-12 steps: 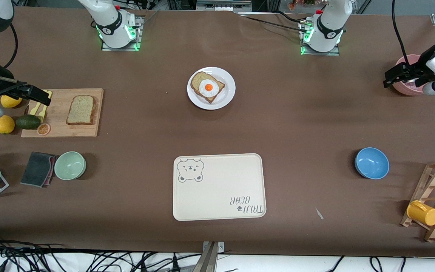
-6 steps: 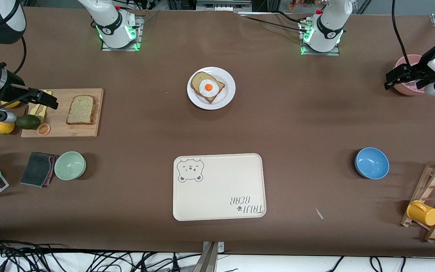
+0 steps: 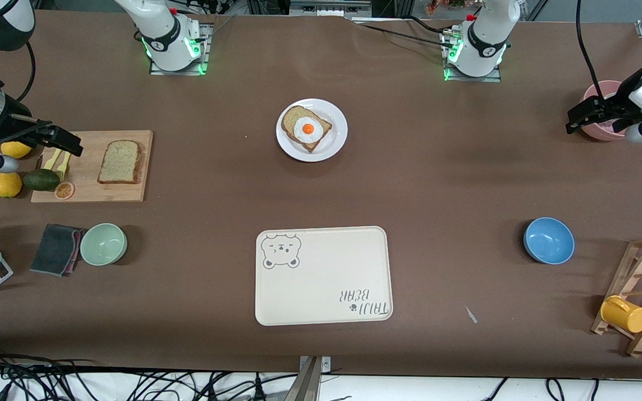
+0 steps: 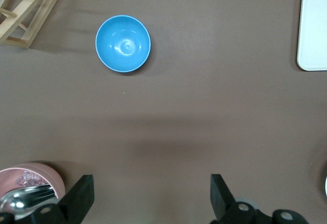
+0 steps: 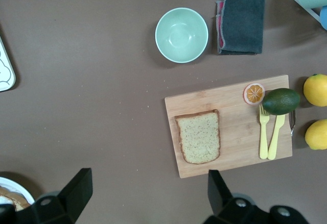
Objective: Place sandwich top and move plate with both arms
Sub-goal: 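Move the right gripper toward the bread slice on the wooden board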
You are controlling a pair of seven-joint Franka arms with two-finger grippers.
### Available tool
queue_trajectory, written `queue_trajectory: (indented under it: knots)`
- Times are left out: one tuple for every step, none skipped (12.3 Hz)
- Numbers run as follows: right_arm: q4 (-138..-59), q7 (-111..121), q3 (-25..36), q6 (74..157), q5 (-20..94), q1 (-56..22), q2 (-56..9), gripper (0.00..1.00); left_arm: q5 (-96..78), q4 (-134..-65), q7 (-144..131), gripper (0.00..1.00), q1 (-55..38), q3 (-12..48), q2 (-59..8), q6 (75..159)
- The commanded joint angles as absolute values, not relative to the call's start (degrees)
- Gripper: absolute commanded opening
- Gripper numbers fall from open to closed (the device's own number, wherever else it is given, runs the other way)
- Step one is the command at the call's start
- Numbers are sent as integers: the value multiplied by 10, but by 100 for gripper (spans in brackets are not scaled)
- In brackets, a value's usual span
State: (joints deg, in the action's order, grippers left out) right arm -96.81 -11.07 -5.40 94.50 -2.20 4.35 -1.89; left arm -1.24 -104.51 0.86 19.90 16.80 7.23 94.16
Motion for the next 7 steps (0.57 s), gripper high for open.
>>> queue_trajectory:
  knots:
    - [-972,-109,-54,933,-26,43,-4,100,-8,-1089,5,100,204,173,105,972]
    - [-971,-108,-52,927,-27,44,-4,100,-8,-1090,5,100,204,173,105,973]
    - [-970,-108,-54,923,-27,44,-5,100,-8,-1090,6,100,204,173,105,974]
    - [-962,-110,-54,922,-27,43,-4,100,-8,-1089,5,100,204,173,105,976]
    - [-962,-109,-54,922,-24,42,-5,100,-8,-1085,6,100,204,173,104,977]
    - [-963,-108,-54,922,-22,43,-5,100,-7,-1084,6,100,204,173,103,978]
    - [-964,-108,-52,922,-21,42,-1,100,-6,-1081,11,100,203,173,100,978]
